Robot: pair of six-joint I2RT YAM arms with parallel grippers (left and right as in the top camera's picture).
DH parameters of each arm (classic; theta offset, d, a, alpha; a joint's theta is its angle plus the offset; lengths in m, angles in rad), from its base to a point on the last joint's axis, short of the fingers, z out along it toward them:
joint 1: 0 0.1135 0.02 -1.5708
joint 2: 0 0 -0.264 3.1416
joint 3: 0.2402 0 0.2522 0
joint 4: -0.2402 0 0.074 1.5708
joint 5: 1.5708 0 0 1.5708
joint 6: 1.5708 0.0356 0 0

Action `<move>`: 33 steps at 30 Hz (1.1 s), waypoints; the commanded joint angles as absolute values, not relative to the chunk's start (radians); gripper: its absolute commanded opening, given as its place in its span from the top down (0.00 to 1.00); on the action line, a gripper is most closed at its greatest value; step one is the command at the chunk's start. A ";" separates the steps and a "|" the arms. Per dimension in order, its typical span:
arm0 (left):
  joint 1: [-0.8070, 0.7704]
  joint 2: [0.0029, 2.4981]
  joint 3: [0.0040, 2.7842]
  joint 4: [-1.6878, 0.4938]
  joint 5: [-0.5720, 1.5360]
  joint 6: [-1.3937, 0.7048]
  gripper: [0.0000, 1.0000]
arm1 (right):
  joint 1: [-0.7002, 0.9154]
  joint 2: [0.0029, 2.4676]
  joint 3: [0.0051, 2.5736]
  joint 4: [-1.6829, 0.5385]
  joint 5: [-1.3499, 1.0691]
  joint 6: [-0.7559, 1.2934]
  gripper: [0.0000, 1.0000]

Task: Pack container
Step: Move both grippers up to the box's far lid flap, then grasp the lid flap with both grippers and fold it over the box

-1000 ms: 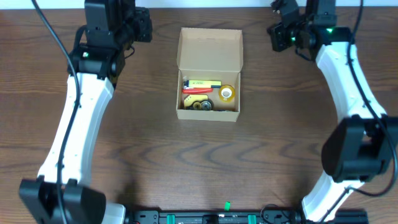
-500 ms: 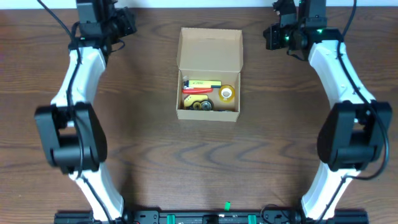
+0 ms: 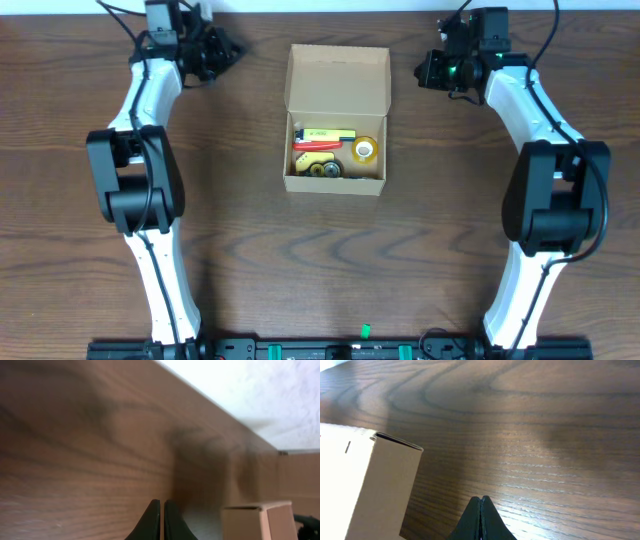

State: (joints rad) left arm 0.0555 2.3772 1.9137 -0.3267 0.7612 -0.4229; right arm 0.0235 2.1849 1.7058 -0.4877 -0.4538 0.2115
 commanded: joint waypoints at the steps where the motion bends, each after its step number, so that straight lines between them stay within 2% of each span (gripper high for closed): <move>1: 0.030 2.408 1.936 -0.345 0.813 -0.433 0.94 | 0.024 2.224 1.702 -0.489 -0.485 0.241 0.99; 15: -0.040 2.415 1.936 -0.471 0.847 -0.369 0.94 | 0.043 2.316 1.702 -0.396 -0.711 0.291 0.99; 28: -0.081 2.415 1.936 -0.471 0.896 -0.367 0.94 | 0.047 2.316 1.702 -0.285 -0.928 0.291 0.99; 33: -0.075 2.414 1.958 -0.471 0.979 -0.335 0.94 | 0.045 2.316 1.702 -0.221 -1.031 0.292 0.99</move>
State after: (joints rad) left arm -0.0834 2.4001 1.9160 -0.4690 0.9070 -0.3763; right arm 0.0414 2.3089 1.7054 -0.2348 -0.9283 0.2852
